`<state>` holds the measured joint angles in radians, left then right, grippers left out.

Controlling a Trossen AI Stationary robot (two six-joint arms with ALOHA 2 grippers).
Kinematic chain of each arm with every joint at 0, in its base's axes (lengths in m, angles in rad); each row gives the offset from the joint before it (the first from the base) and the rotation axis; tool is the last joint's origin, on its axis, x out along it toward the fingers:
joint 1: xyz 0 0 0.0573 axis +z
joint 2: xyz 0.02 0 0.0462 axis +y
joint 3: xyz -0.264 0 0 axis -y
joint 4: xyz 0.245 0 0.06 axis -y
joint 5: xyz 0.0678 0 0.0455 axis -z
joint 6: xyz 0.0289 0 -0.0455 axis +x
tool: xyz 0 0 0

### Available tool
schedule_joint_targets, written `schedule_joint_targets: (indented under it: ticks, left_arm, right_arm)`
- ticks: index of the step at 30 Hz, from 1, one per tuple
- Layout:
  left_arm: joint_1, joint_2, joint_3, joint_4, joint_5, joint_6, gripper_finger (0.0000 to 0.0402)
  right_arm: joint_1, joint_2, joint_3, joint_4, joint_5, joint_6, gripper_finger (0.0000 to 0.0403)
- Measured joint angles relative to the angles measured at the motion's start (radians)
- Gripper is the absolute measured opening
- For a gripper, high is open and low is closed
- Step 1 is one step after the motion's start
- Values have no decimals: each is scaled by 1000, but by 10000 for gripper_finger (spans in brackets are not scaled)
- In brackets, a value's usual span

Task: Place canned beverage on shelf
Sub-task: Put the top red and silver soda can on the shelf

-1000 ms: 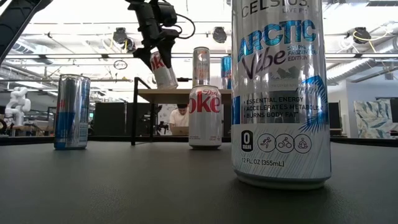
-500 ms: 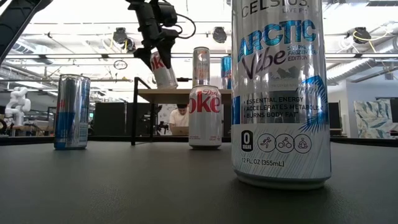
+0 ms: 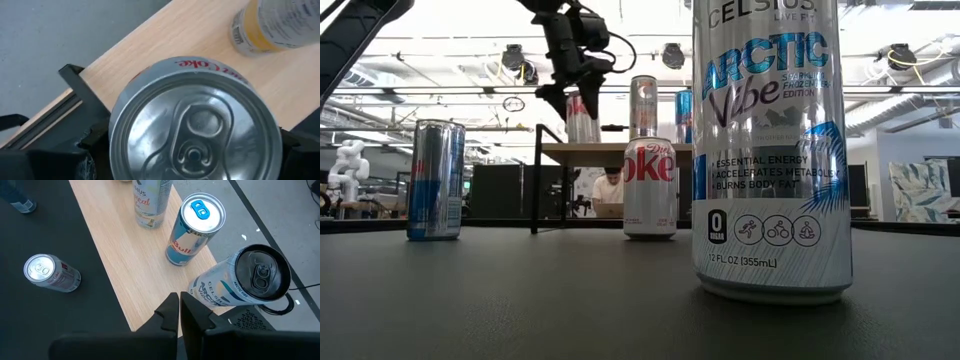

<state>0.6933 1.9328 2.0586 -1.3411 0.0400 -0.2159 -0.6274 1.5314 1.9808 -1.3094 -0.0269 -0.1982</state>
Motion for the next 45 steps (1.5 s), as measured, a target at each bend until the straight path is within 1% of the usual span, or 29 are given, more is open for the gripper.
schedule_joint_targets:
  ticks: [6,15,19,28,45]
  left_arm:
    - [0,2,0,3,87,21,320]
    - [0,3,-1,4,91,10,320]
    - [-1,4,-2,25,70,-14,320]
    - [0,4,-3,41,59,-40,320]
    - [0,5,-3,49,57,-41,320]
  right_arm:
    - [0,0,0,4,0,3,0]
    - [0,0,0,4,0,3,0]
    - [0,0,0,4,0,3,0]
    - [0,0,0,4,0,3,0]
    - [0,0,0,4,0,2,0]
